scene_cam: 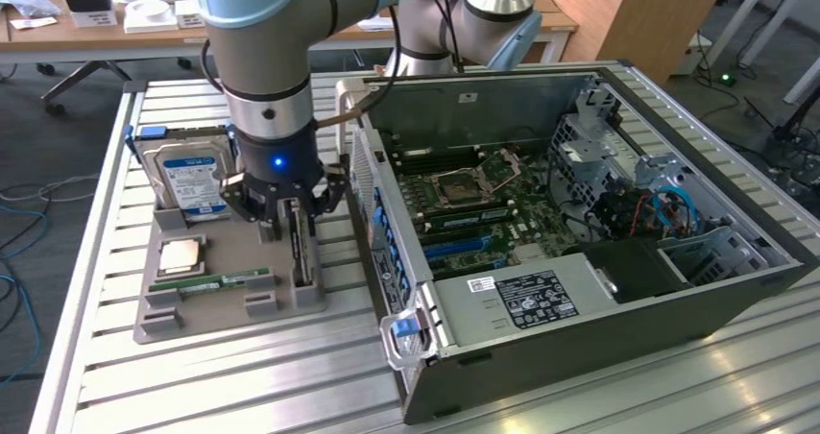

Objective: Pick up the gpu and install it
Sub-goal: 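Pick up the gpu and move the gpu toward the slot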

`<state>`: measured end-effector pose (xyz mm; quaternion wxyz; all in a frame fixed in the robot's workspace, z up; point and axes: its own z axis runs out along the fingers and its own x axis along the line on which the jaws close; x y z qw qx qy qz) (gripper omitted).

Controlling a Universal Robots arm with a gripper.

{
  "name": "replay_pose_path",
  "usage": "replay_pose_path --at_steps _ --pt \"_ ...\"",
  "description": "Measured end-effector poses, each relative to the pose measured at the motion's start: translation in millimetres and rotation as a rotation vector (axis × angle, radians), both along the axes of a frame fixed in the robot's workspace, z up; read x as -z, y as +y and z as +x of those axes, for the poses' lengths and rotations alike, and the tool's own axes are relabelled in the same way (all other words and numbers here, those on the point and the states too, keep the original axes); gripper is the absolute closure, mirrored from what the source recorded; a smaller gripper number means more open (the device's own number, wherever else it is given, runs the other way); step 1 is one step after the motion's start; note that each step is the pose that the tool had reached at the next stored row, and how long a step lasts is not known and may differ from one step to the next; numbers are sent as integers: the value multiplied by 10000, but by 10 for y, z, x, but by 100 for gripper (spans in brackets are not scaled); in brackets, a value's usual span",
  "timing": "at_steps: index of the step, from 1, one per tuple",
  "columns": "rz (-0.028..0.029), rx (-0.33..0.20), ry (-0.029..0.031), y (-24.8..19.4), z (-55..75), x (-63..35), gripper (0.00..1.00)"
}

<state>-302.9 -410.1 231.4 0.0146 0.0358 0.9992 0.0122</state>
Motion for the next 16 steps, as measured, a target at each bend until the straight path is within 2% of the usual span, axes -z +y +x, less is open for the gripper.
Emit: replay_pose_path --at_steps 16 --pt "0 -2 0 12 4 1 53"
